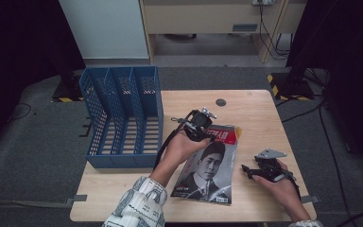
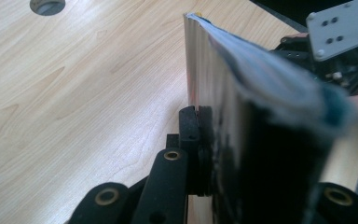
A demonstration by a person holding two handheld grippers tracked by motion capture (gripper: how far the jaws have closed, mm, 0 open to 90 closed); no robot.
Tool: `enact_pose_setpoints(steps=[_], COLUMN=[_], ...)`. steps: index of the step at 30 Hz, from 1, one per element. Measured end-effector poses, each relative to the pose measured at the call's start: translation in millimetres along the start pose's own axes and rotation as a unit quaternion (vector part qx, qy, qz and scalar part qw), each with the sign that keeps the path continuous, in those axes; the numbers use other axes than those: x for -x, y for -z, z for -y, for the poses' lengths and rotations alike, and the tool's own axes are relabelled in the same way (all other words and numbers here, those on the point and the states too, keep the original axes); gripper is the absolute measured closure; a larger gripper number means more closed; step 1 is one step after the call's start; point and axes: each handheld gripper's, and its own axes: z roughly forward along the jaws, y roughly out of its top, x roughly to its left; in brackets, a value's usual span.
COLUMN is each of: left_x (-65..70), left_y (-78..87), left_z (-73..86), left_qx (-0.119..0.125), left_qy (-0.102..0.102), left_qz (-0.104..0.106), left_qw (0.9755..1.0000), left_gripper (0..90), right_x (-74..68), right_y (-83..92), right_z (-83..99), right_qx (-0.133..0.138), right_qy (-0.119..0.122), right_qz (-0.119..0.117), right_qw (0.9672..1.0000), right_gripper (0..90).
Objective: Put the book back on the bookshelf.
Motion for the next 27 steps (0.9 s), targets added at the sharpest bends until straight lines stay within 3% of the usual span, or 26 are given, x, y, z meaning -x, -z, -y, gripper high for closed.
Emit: enact_pose_setpoints(steps=[3, 8, 11, 16, 18, 27], left_x=[-0.1, -4.9, -7.0, -13.1, -17.0, -24.3], left_y=[5.2, 20.2, 23.6, 31.2, 36.5, 52.3], left_z=[-2.3, -5.8, -6.2, -6.4, -5.7, -5.1], left_qx=[0.002, 0.015, 0.019, 0.029, 0.041, 0.069], left_qy=[0.001, 0.024, 0.032, 0.056, 0.071, 0.097], left_qz=[0.006, 0.037, 0.043, 0.063, 0.077, 0.091], left_qw=[1.0, 0.9989, 0.9984, 0.996, 0.9936, 0.9887], left_gripper=[86.6, 86.6, 86.6, 86.6, 86.6, 86.5], right_x=[-0.2, -0.6, -0.9, -1.5, -1.6, -1.7], right_y=[-0.1, -0.6, -0.7, -0.9, -0.9, -0.9], right_z=[0.0, 0.3, 0.4, 0.5, 0.6, 0.5], right_qx=[0.0, 0.003, 0.003, 0.005, 0.005, 0.005], right_qy=[0.0, 0.0, 0.0, -0.002, -0.002, -0.002], right_qz=[-0.001, -0.001, -0.001, 0.0, -0.001, -0.002], right_qw=[1.0, 1.0, 1.0, 1.0, 1.0, 1.0], right_gripper=[28.6, 28.6, 28.6, 28.6, 28.6, 28.6])
